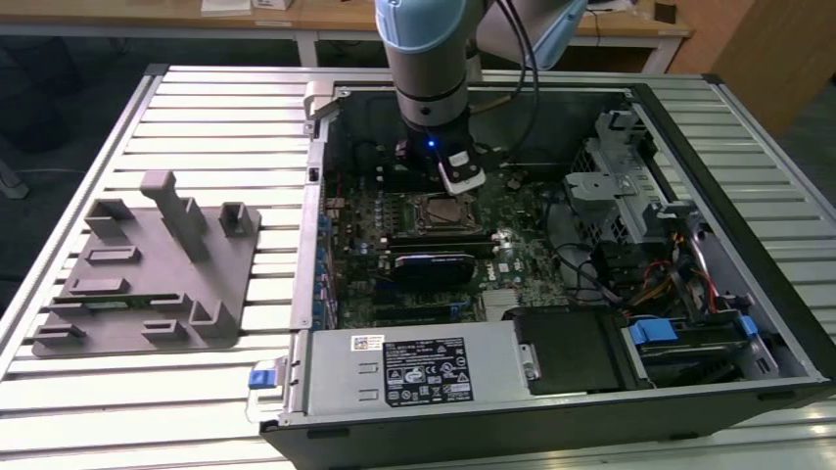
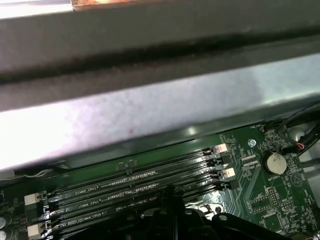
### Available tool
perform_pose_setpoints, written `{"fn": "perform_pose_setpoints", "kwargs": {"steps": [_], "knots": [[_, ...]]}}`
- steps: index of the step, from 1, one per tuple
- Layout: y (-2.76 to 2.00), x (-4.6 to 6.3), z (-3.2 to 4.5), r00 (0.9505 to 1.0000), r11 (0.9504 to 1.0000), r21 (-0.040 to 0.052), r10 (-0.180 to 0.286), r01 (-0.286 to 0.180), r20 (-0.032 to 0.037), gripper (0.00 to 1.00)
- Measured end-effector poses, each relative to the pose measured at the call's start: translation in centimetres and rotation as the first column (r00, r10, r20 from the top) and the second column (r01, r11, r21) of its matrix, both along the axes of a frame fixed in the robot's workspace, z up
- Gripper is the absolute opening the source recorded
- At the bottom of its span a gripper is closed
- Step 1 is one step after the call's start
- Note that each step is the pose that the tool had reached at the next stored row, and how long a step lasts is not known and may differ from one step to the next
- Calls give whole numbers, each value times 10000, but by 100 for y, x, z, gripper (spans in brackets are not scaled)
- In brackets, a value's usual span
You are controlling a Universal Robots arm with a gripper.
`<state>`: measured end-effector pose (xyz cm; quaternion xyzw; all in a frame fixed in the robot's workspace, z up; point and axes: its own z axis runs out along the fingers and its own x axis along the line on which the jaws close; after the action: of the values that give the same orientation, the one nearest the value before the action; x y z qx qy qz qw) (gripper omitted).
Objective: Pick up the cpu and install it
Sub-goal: 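Install the first cpu locking lever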
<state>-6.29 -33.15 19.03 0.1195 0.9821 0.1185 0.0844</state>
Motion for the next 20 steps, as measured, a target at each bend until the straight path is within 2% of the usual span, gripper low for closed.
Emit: {"fn": "perform_pose_setpoints", "kwargs": {"steps": [6, 15, 20], "knots": [[-2, 2, 6, 10000, 10000, -6, 32, -32, -4, 11], [-2, 2, 111, 10000, 10000, -1, 32, -32, -3, 11], [3, 3, 112, 10000, 10000, 55, 30, -30, -2, 11]]}}
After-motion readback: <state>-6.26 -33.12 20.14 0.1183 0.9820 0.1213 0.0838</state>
